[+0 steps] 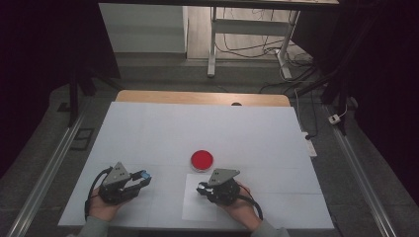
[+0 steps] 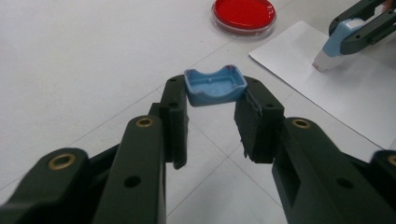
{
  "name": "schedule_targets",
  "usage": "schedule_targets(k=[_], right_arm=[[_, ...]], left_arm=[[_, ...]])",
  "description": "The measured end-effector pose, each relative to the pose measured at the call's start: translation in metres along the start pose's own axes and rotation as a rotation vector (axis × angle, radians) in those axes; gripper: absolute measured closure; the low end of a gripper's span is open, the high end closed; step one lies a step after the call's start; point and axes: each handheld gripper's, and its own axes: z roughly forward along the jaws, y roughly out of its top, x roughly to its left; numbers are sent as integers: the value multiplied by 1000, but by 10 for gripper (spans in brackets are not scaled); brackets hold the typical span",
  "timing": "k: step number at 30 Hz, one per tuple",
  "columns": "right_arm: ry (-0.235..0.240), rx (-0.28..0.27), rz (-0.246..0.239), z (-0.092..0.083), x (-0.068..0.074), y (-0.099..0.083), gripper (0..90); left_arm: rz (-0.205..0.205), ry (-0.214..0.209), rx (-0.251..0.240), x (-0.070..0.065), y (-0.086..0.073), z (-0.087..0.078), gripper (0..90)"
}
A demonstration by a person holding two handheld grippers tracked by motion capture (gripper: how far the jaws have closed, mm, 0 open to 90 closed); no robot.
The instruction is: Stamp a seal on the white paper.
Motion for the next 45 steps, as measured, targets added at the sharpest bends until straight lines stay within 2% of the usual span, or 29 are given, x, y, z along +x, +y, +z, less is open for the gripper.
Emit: schedule_targets(k=[30, 33, 40, 45], right_arm=[[6, 13, 4, -1, -1, 3, 754], [8, -3, 12, -3, -1, 5, 753], [7, 2, 4, -4, 0, 6, 752], [0, -27, 2, -8, 1, 9, 752]], left_arm=[[-5, 4, -1, 2, 0, 0, 649], [-5, 5, -2, 2, 0, -1, 649], [-5, 4, -3, 3, -1, -1, 648], [-5, 3, -2, 3, -1, -1, 648]])
